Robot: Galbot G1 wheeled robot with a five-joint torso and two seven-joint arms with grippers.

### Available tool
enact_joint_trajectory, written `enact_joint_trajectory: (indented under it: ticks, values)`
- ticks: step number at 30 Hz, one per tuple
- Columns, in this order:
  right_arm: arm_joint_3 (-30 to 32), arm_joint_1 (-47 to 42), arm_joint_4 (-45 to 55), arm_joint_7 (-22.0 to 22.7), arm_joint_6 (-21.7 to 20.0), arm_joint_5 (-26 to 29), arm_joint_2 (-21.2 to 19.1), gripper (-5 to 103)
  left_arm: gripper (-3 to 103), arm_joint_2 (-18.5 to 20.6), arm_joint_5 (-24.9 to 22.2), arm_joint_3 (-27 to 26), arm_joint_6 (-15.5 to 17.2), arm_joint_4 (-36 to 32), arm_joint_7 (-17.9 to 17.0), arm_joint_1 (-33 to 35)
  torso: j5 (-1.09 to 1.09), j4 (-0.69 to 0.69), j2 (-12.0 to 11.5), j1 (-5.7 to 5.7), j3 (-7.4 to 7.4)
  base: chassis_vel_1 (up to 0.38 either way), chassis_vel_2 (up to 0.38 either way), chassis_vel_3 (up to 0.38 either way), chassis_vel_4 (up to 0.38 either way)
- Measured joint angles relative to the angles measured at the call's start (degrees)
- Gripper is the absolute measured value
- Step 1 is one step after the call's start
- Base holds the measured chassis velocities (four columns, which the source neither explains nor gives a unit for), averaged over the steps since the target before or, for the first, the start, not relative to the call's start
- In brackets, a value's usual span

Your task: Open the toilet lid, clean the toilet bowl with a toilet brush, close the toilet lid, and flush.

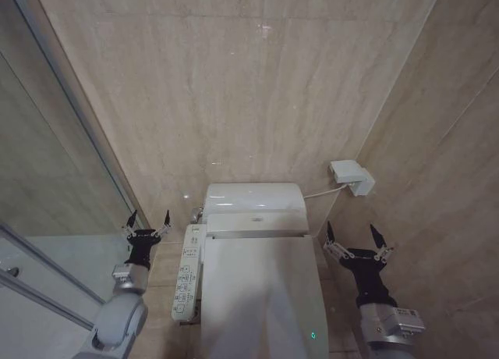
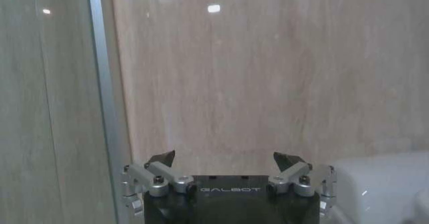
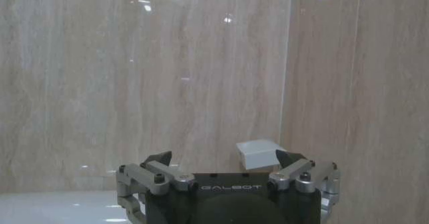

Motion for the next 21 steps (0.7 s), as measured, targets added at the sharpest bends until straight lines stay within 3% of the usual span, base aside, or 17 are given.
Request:
enact_joint_trajectory:
  ticks: [5,8,13,21]
  values:
    - [0.0,0.0,0.0,0.0,0.0,0.0,0.0,100,99,1.7,-1.4,1.5,-0.9,4.2,0.5,-3.7,0.00,0.03,0.0,0.00,0.00,0.000,0.000,0.000,0.000]
    - [0.0,0.0,0.0,0.0,0.0,0.0,0.0,100,97,4.5,-2.9,4.8,-1.9,10.1,1.3,-10.7,0.00,-0.01,0.0,0.00,0.00,0.000,0.000,0.000,0.000]
    - [0.0,0.0,0.0,0.0,0.0,0.0,0.0,100,97,7.2,-5.0,9.0,-2.7,14.3,2.4,-16.8,0.01,-0.01,0.0,0.00,0.00,0.000,0.000,0.000,0.000]
    - [0.0,0.0,0.0,0.0,0.0,0.0,0.0,100,96,7.6,-6.4,14.6,-4.3,19.4,4.4,-22.2,0.01,0.01,0.0,0.00,0.00,0.000,0.000,0.000,0.000]
